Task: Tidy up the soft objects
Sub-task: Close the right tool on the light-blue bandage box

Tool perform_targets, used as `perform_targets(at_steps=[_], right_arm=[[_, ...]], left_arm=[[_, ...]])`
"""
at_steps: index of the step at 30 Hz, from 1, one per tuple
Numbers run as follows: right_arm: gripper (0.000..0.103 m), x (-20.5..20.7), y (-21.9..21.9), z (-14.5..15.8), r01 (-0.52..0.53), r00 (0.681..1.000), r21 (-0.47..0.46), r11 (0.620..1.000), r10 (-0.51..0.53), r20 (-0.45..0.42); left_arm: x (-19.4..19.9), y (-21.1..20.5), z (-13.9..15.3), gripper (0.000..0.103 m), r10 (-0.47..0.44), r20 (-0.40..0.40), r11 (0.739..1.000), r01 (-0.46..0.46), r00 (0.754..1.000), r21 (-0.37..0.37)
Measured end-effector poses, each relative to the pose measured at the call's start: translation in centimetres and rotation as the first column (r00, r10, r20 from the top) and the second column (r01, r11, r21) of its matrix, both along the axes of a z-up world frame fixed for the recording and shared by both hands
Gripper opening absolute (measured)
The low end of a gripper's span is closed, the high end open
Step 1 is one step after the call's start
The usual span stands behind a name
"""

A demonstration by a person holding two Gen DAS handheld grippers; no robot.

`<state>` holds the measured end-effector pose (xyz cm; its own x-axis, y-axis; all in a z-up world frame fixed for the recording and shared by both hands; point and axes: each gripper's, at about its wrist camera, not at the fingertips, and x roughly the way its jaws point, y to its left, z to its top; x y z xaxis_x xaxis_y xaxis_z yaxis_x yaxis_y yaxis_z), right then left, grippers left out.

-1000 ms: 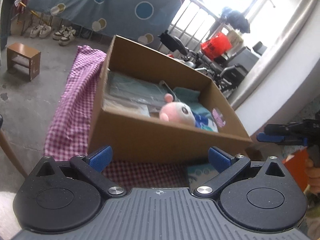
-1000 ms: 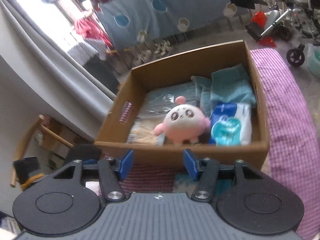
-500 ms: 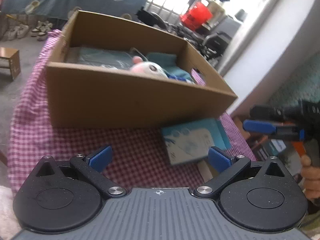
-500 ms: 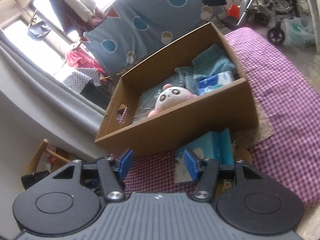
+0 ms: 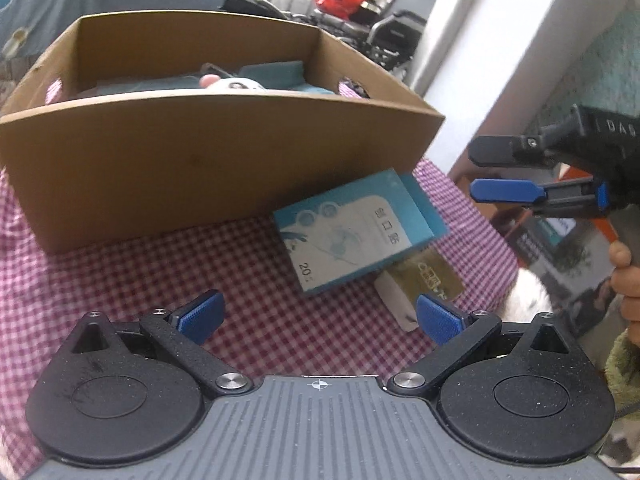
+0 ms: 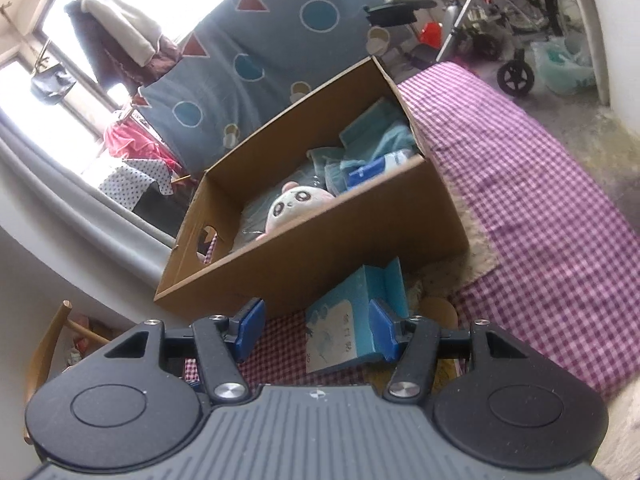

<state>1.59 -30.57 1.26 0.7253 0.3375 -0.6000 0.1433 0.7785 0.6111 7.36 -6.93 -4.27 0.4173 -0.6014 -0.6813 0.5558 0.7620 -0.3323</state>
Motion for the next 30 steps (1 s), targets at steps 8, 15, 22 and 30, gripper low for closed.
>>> perform_targets(at_steps=[8, 15, 22, 30], right_arm=[[0.060, 1.2, 0.4, -1.5, 0.002, 1.000, -0.035, 0.999, -0.003, -0.028], [0.069, 3.1, 0.1, -2.6, 0.018, 0.998, -0.091, 0.996, -0.024, -0.064], [0.069, 4.7, 0.8, -3.6, -0.025, 0.995, -0.129, 0.991, 0.013, -0.097], [0.048, 5.4, 3.8, -2.6, -0.093, 0.994, -0.306, 0.947, 0.071, -0.084]], left_arm=[[1.3, -2.2, -1.4, 0.095, -0.022, -0.004, 1.000, 0.022, 1.000, 0.011], [3.2, -3.9, -2.8, 0.084, -0.038, -0.025, 0.999, 0.038, 0.999, 0.005], [3.7, -5.2, -3.9, 0.083, -0.075, -0.043, 0.997, 0.076, 0.996, 0.024], [4.0, -6.0, -4.2, 0.083, -0.086, -0.028, 0.996, 0.087, 0.996, 0.011]])
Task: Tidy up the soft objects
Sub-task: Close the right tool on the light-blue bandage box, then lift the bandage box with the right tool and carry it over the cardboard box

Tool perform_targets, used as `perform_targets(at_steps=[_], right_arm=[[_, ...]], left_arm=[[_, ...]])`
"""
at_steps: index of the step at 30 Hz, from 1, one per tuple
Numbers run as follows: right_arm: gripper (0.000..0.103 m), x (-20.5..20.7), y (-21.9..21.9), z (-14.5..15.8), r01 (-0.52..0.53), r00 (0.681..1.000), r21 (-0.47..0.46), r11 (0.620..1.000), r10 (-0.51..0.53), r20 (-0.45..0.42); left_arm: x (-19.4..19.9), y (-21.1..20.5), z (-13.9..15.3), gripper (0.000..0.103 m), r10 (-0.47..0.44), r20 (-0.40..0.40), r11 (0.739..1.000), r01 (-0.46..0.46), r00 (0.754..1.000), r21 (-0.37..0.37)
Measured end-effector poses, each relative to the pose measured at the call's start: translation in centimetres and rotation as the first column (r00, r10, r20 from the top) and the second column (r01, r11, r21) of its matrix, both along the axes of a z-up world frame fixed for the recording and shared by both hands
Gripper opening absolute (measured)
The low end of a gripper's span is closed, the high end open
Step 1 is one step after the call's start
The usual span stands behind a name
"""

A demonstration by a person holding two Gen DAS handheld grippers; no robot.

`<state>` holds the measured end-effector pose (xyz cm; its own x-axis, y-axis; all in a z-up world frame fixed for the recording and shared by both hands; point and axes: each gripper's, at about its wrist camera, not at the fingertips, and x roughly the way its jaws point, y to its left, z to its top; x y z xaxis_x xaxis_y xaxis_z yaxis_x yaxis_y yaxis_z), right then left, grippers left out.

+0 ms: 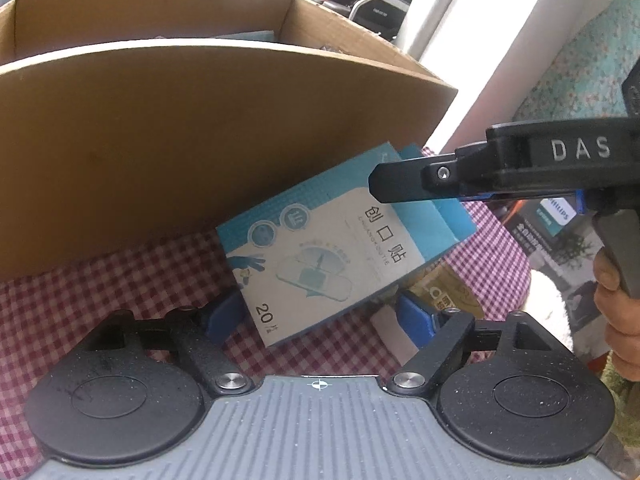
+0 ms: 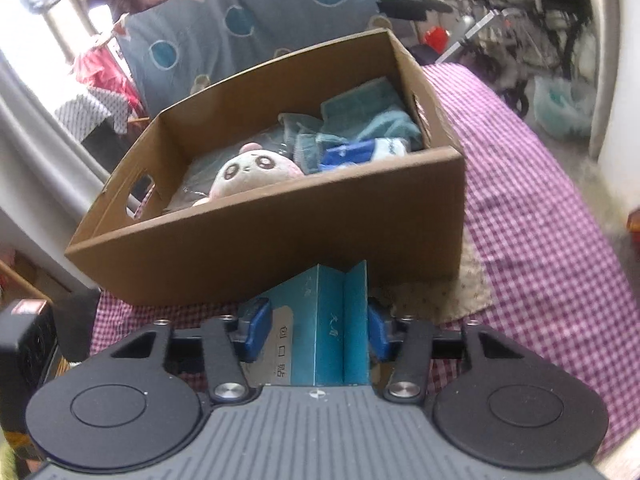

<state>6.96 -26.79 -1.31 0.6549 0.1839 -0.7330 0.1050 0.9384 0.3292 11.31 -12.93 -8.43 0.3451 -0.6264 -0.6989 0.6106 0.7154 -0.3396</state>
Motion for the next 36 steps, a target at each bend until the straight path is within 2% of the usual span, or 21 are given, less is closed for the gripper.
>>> perform_targets(at_steps=[1, 2, 9, 19, 25, 29, 36], right_arm=[[0.041, 0.0, 0.2, 0.1, -0.009, 1.000, -0.010, 1.000, 0.009, 0.002], [0.038, 0.0, 0.5, 0.2, -0.022, 1.000, -0.012, 1.000, 0.022, 0.002], [0.032, 0.0, 2.5, 0.8, -0.098, 0.995, 0.026, 0.995, 0.097, 0.016], [0.024, -0.1, 5.7, 0.6, -0.194, 0.981, 0.175, 0.965, 0.193, 0.024], [0.023, 0.4, 6.6, 0.6, -0.229, 0.973, 0.254, 0.940, 0.226, 0.042], [0.023, 0.5, 6.1, 0.3, -0.206, 0.978, 0.279, 0.938, 0.207, 0.027], [0.026, 0.7, 4.0, -1.0, -0.121, 0.988, 0.299, 0.947, 0.143, -0.052]], left_arm=[[0.1, 0.0, 0.0, 0.083, 0.001, -0.003, 1.000, -0.001, 1.000, -0.007], [0.1, 0.1, -0.1, 0.083, 0.003, -0.006, 1.000, -0.003, 1.000, -0.014], [0.2, 2.4, -0.4, 0.083, 0.035, -0.064, 0.996, -0.040, 0.997, -0.078], [-1.4, 7.3, -0.5, 0.083, 0.125, -0.104, 0.986, -0.135, 0.987, -0.098], [-2.1, 8.7, 0.0, 0.084, 0.156, -0.081, 0.984, -0.163, 0.984, -0.074], [-2.3, 9.3, 0.3, 0.084, 0.171, -0.059, 0.983, -0.175, 0.983, -0.064], [-1.6, 7.2, 0.1, 0.084, 0.154, -0.052, 0.987, -0.156, 0.987, -0.029]])
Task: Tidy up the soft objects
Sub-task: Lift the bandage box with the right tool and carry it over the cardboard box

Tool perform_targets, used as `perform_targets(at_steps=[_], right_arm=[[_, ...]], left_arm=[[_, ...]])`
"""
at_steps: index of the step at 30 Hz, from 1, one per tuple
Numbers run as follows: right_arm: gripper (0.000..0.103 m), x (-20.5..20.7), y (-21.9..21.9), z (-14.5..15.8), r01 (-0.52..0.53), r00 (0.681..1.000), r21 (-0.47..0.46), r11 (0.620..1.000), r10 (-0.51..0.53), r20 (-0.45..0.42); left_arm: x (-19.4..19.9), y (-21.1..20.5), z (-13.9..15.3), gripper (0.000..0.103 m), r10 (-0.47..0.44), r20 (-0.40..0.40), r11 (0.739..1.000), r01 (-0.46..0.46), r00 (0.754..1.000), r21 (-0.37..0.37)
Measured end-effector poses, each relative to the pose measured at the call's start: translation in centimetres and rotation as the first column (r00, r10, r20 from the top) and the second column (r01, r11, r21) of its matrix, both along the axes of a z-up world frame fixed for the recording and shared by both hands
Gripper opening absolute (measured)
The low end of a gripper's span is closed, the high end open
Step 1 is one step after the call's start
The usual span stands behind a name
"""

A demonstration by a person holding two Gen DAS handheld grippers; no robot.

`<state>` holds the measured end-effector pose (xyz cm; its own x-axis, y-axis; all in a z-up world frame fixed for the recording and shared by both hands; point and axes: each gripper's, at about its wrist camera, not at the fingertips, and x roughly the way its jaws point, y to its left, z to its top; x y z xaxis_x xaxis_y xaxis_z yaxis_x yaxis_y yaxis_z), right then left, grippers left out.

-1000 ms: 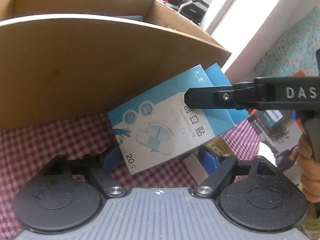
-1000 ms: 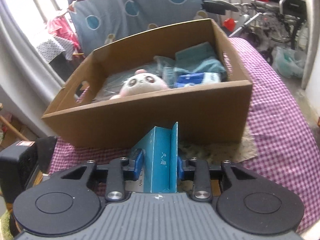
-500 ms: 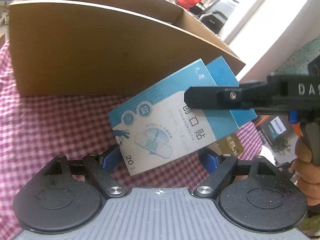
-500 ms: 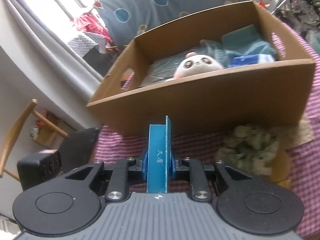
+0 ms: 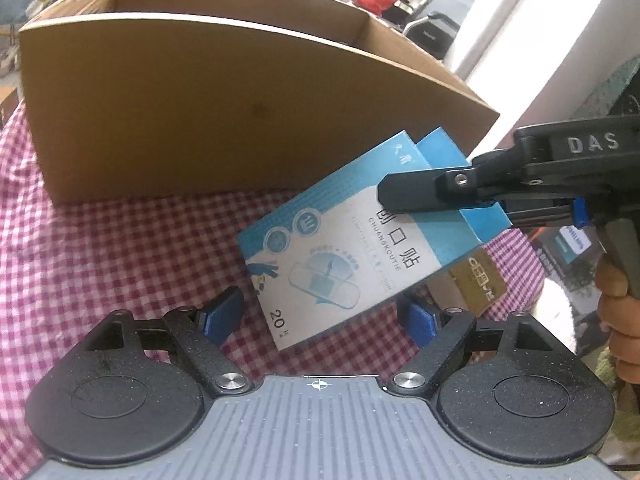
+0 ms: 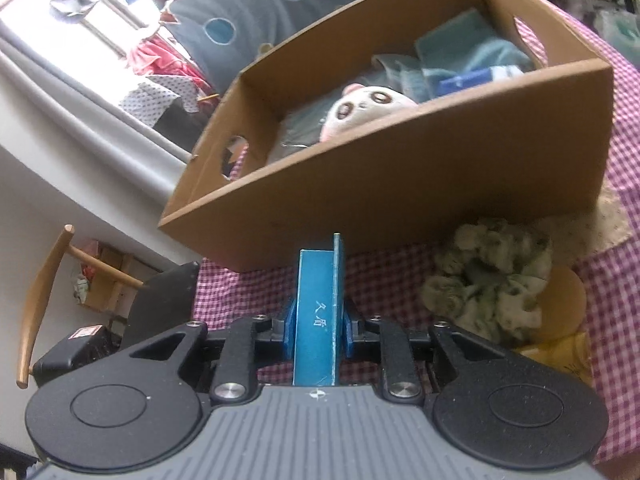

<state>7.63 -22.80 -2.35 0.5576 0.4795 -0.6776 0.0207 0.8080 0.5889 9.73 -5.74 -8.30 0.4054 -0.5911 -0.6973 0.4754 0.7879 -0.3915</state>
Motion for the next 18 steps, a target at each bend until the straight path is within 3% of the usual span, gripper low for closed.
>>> perform_targets(at_steps=[9, 18], right_arm=[[0.029, 0.9, -0.5, -1.2, 0.009, 0.999, 0.019, 1.000, -0.008, -0.036], [0.024, 1.6, 0.8, -2.8, -0.021, 0.998, 0.091, 0.996, 0.027, -0.063]], left_arm=[[1.0, -3.3, 0.2, 0.085, -0.023, 0.041, 0.999, 0.021, 0.999, 0.047], [1.3, -3.0, 0.1, 0.085, -0.012, 0.038, 1.000, 0.011, 0.999, 0.028]])
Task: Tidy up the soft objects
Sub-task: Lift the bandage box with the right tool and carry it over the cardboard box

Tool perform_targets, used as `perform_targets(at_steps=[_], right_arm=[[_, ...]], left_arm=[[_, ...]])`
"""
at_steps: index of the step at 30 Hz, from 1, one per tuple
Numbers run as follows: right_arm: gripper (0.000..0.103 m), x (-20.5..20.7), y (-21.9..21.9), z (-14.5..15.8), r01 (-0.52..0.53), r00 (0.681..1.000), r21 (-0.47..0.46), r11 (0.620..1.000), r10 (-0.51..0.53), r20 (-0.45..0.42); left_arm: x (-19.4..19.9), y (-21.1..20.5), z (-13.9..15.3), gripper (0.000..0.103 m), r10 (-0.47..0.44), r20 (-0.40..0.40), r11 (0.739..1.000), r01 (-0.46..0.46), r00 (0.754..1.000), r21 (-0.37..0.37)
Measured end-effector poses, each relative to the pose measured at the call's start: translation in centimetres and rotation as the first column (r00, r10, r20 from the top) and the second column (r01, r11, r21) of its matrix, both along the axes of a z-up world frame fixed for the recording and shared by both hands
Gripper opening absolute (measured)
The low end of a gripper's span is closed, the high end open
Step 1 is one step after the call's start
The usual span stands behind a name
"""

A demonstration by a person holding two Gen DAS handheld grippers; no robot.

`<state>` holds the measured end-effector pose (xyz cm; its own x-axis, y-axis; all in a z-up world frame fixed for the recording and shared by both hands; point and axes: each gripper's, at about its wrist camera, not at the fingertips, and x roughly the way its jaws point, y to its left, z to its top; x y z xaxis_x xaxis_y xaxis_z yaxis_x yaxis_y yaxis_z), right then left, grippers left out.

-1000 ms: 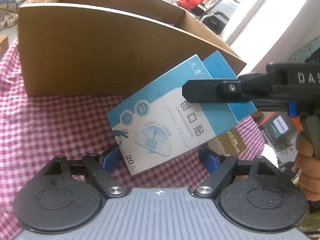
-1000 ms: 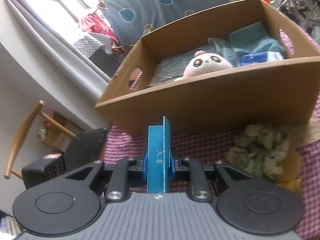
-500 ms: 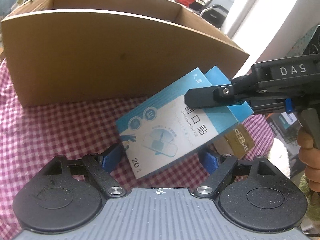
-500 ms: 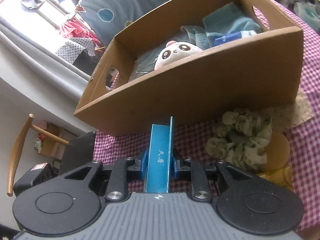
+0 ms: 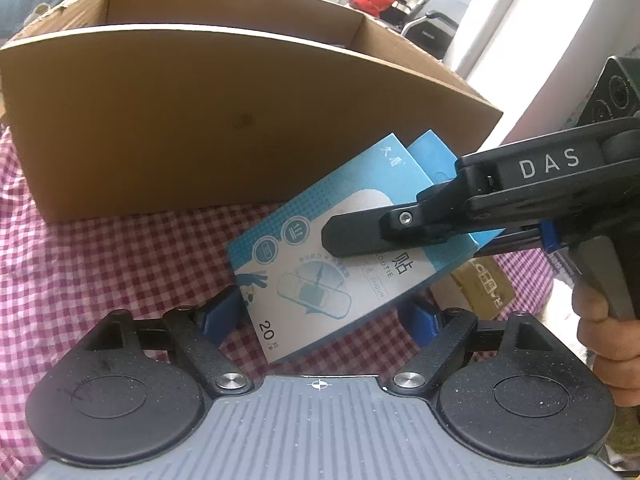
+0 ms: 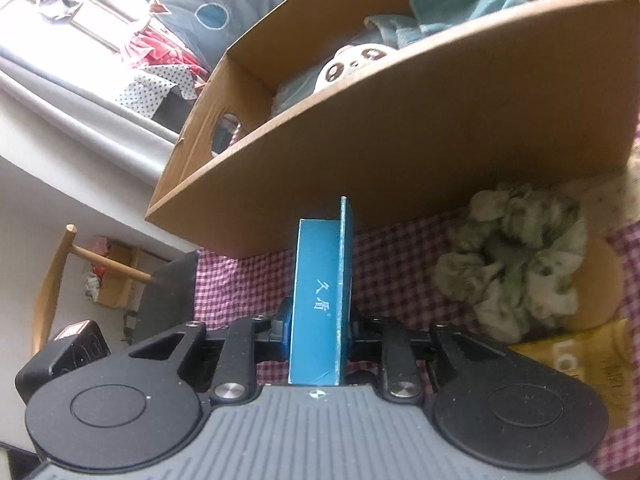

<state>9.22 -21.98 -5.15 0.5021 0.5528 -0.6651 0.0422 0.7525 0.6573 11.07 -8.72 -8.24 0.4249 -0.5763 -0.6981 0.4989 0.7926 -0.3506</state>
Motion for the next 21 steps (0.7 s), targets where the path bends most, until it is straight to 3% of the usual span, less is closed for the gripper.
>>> perform_targets(at_steps=[14, 21], right_arm=[[0.023, -0.2, -1.2, -0.1, 0.015, 1.000, 0.164, 0.986, -0.014, -0.003], [0.023, -1.3, -1.2, 2.6, -0.009, 0.998, 0.222, 0.975, -0.005, 0.064]], left_arm=[[-1.4, 2.9, -0.1, 0.083, 0.029, 0.007, 0.999, -0.029, 1.000, -0.028], [-2.4, 4.9, 2.4, 0.083, 0.032, 0.043, 0.997, -0.028, 0.999, -0.077]])
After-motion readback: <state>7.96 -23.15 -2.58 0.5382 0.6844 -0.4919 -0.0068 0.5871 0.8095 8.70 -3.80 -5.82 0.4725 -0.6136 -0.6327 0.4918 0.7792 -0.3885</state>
